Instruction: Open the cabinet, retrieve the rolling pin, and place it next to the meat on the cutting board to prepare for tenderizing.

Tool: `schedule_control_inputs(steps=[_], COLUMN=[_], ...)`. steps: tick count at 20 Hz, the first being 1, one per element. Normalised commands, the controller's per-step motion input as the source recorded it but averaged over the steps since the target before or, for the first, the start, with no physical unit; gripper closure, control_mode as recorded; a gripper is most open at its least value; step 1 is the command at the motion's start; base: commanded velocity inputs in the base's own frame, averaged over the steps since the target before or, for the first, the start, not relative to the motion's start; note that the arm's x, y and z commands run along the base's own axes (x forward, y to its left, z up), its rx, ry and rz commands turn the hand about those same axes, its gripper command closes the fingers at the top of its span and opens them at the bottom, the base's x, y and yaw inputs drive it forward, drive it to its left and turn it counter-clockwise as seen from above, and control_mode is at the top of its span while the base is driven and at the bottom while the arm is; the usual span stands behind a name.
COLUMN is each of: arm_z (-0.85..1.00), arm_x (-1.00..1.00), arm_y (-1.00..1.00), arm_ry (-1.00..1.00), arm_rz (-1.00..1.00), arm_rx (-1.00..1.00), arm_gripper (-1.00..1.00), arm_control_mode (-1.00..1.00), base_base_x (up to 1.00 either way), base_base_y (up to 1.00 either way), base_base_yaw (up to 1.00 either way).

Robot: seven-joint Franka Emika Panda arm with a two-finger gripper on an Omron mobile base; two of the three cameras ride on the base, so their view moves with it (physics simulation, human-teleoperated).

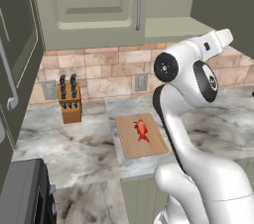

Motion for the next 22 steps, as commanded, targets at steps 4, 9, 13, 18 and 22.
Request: schedule_control_inputs(steps=[4, 9, 13, 18, 22], arm_z=[0.08, 0.03, 0.0, 0.1, 0.02], arm_x=[0.0, 0.0, 0.01, 0.21, 0.18], arm_y=[0.75, 0.7, 0.43, 0.19, 0.12], arm_ry=[-0.21, -0.21, -0.19, -0.13, 0.0], arm_rz=[0.22, 0.24, 0.27, 0.23, 0.15], arm_rx=[0.31, 0.3, 0.3, 0.28, 0.08], arm_gripper=[-1.0, -1.0, -1.0, -1.0, -1.0], arm_control_mode=[-1.0, -1.0, -1.0, -1.0, -1.0], base_base_x=[0.0, 0.0, 0.0, 0.0, 0.0], base_base_y=[0.0, 0.0, 0.0, 0.0, 0.0], base_base_yaw=[0.0, 0.0, 0.0, 0.0, 0.0])
